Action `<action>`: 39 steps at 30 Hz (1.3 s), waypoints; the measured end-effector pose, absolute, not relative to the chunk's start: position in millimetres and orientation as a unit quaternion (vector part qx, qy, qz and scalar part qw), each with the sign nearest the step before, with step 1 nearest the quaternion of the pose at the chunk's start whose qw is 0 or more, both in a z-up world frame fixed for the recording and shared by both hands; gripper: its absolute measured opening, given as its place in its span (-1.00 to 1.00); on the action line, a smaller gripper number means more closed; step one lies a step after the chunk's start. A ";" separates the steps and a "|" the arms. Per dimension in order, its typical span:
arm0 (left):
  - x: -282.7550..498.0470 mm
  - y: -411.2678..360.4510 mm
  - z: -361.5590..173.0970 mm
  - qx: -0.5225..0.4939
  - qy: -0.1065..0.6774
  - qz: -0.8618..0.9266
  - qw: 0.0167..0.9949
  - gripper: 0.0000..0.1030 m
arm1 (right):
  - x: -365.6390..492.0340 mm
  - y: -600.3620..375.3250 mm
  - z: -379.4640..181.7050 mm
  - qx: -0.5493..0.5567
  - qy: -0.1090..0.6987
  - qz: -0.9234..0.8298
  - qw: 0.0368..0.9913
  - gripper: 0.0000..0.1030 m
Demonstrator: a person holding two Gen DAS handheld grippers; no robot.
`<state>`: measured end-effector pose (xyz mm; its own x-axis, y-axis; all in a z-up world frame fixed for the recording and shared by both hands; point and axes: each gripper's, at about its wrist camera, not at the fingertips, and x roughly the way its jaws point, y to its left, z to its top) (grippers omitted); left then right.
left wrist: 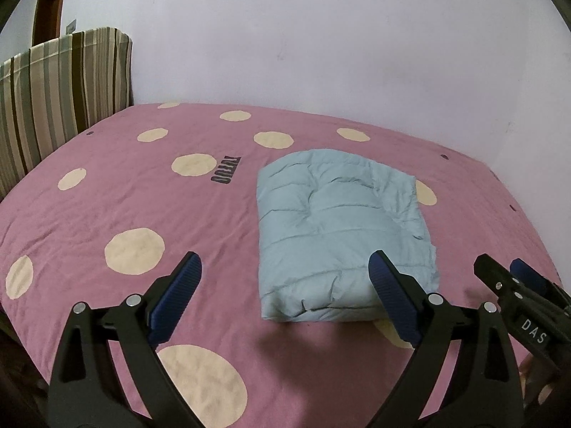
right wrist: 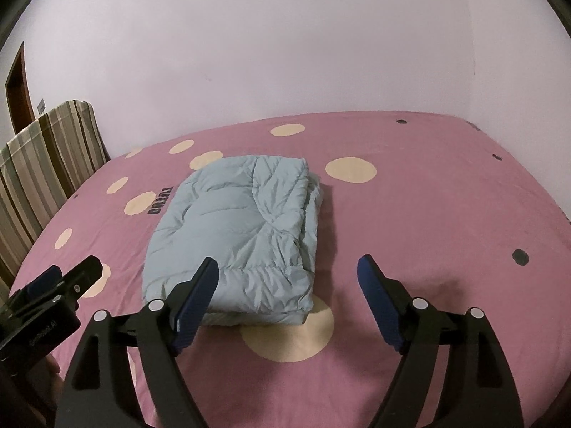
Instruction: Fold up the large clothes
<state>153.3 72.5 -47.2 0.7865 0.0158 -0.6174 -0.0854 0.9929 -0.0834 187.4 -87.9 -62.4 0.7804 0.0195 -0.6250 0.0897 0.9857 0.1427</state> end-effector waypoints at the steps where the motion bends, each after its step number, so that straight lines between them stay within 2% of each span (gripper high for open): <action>1: 152.2 72.2 -47.0 -0.053 0.325 0.027 0.944 0.83 | 185.9 -86.6 -62.1 0.082 0.331 -0.019 0.940 0.53; 39: 130.6 64.2 -32.2 -0.041 0.306 0.016 0.951 0.84 | 164.0 -76.3 -44.5 0.060 0.304 -0.013 0.951 0.53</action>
<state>130.6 64.2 -32.2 0.8128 0.0046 -0.5825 -0.0552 0.9961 -0.0691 164.0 -76.3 -44.5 0.8149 0.0121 -0.5795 0.0604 0.9926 0.1057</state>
